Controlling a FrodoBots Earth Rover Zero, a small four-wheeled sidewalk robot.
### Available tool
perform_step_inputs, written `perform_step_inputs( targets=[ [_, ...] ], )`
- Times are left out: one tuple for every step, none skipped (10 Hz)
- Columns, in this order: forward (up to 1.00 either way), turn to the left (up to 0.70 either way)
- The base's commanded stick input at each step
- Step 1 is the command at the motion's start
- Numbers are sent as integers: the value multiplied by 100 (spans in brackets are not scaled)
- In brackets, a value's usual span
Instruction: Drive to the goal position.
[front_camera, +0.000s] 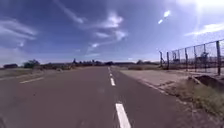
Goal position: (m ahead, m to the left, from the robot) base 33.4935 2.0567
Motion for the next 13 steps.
perform_step_inputs(
  targets=[
    [99, 0],
    [99, 0],
    [99, 0],
    [100, 0],
    [100, 0],
    [100, 0],
    [100, 0],
    [100, 0],
    [100, 0],
    [100, 0],
    [100, 0],
    [100, 0],
    [100, 0]
  ],
)
